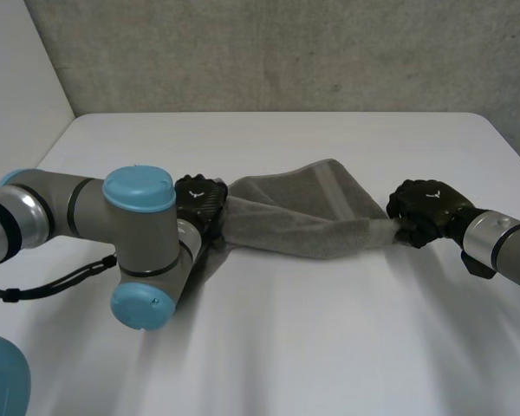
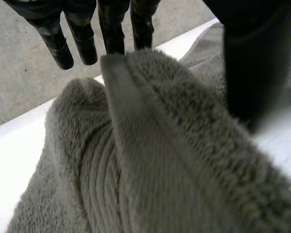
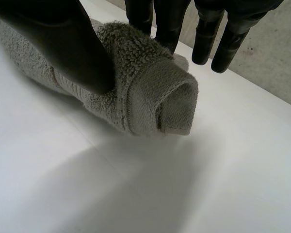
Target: Fold the towel.
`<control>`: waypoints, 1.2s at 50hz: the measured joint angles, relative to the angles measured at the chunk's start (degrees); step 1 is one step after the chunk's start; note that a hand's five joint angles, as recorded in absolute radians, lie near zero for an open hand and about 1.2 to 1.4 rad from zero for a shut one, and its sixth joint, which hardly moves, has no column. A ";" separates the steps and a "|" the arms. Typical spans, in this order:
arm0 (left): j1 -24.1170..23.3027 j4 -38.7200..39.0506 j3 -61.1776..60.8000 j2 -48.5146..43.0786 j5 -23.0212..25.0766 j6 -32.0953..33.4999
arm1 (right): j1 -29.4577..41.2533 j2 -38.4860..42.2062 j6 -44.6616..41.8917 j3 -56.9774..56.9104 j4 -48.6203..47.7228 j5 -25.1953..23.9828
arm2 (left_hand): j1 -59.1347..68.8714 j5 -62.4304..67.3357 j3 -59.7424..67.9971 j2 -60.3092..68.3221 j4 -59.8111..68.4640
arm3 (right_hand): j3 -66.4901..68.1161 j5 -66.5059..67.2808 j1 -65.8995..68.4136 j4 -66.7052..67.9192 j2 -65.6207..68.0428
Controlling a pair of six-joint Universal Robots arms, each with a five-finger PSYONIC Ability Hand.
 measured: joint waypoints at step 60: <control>14.52 6.09 -26.90 24.05 -0.08 10.68 | -2.51 -3.42 -3.66 -0.80 6.81 -5.15 | 16.86 15.63 0.00 16.43 0.00 | 0.00 4.37 2.93 0.00 4.94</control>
